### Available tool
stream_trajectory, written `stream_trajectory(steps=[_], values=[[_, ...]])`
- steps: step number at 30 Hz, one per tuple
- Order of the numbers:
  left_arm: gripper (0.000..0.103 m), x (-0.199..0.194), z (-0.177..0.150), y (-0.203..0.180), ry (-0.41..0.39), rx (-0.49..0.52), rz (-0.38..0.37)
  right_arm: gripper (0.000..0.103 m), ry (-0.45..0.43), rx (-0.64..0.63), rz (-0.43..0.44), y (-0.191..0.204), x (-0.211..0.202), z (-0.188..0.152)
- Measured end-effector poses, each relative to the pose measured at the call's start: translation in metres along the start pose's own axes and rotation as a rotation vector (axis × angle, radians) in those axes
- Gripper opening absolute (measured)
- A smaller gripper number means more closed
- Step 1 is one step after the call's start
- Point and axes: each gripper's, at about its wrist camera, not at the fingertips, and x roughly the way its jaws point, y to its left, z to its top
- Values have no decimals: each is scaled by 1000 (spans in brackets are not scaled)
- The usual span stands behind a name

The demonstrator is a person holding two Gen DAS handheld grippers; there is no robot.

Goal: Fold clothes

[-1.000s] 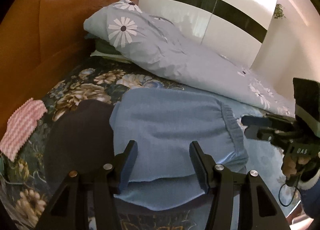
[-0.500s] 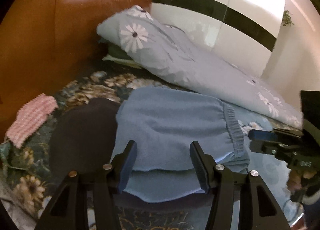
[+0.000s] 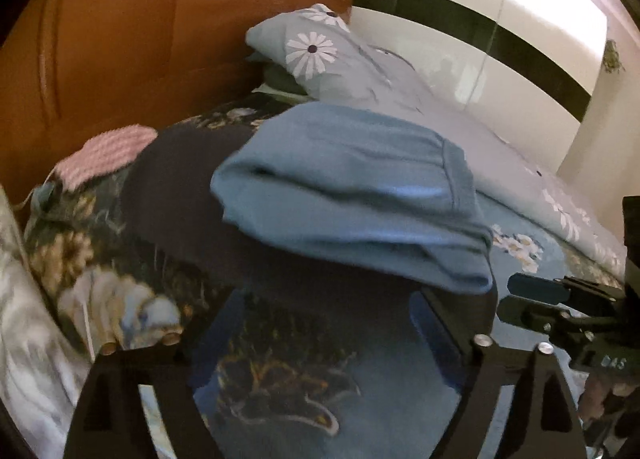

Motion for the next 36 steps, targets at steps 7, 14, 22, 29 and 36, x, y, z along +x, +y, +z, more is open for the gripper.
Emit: stream_trajectory(steps=[7, 14, 22, 29, 36], values=[[103, -13, -45, 0, -58, -44, 83, 73, 0, -1, 9, 2, 6, -19], [103, -17, -61, 7, -59, -116, 110, 87, 3, -11, -3, 7, 12, -30], [103, -17, -69, 11, -52, -137, 135, 95, 7, -22, -20, 14, 18, -31], [103, -20, -69, 10, -64, -106, 197, 95, 26, -23, -57, 18, 22, -33], [103, -21, -70, 4, -68, -88, 231, 95, 29, -37, -71, 23, 21, -33]])
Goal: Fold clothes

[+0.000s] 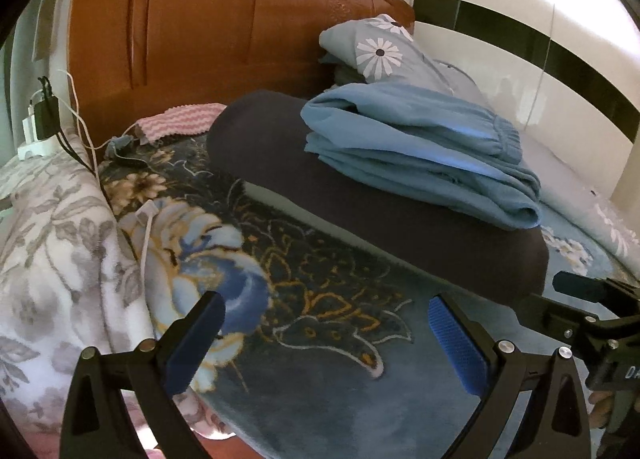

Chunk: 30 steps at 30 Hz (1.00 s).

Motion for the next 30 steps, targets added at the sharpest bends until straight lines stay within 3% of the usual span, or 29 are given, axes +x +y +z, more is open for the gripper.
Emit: stream_trajectory(steps=[10, 30], values=[[103, -3, -1, -15, -2, 56, 46, 95, -3, 7, -18, 1, -7, -1], [103, -7, -4, -23, -16, 79, 41, 95, 10, 19, -20, 0, -7, -4]])
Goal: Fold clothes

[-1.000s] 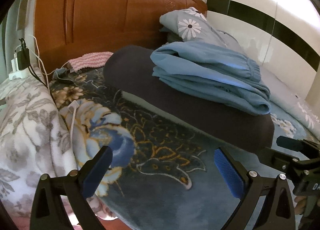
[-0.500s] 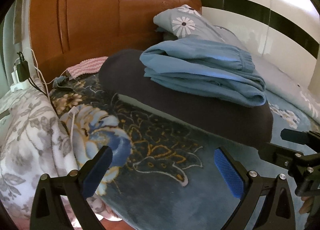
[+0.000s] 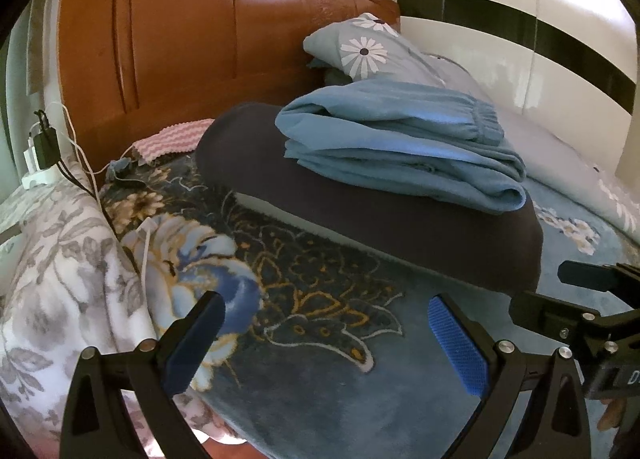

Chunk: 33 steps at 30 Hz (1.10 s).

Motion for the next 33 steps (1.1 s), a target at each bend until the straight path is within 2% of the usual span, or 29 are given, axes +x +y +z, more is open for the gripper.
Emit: stream_trajectory(steps=[23, 33], values=[[103, 4, -3, -4, 24, 8, -6, 95, -1, 2, -15, 1, 1, 0], [103, -1, -2, -5, 2, 17, 13, 95, -7, -6, -5, 3, -2, 0]])
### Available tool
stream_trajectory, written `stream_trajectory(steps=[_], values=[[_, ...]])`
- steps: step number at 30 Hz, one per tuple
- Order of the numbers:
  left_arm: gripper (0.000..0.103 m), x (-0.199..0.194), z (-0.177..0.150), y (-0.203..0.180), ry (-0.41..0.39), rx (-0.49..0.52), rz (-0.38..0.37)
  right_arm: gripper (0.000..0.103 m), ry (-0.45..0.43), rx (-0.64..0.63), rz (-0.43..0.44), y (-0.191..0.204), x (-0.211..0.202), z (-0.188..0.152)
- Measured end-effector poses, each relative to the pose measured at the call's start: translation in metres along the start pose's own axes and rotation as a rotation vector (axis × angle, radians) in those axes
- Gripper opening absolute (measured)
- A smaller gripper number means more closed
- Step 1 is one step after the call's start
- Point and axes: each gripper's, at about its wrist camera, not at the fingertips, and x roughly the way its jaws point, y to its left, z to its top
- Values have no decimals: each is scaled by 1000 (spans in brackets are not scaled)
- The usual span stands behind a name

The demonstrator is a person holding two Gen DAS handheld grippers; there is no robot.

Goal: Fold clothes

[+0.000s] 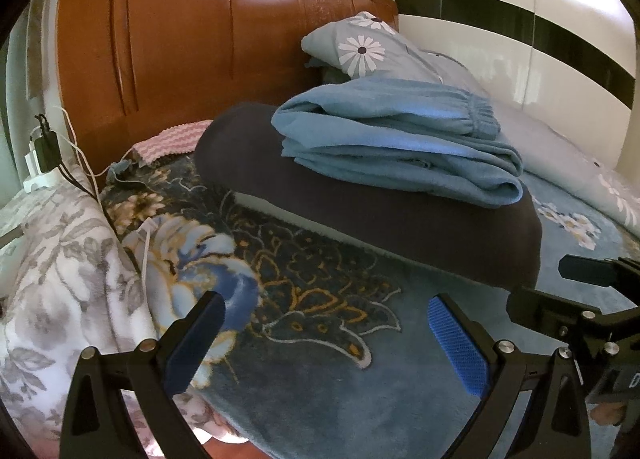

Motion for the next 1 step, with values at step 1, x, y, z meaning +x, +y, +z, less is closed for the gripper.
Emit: stream_trajectory(steps=[1], values=[[103, 0, 0, 0, 1, 1, -4, 95, 0, 0, 1, 0, 0, 0]])
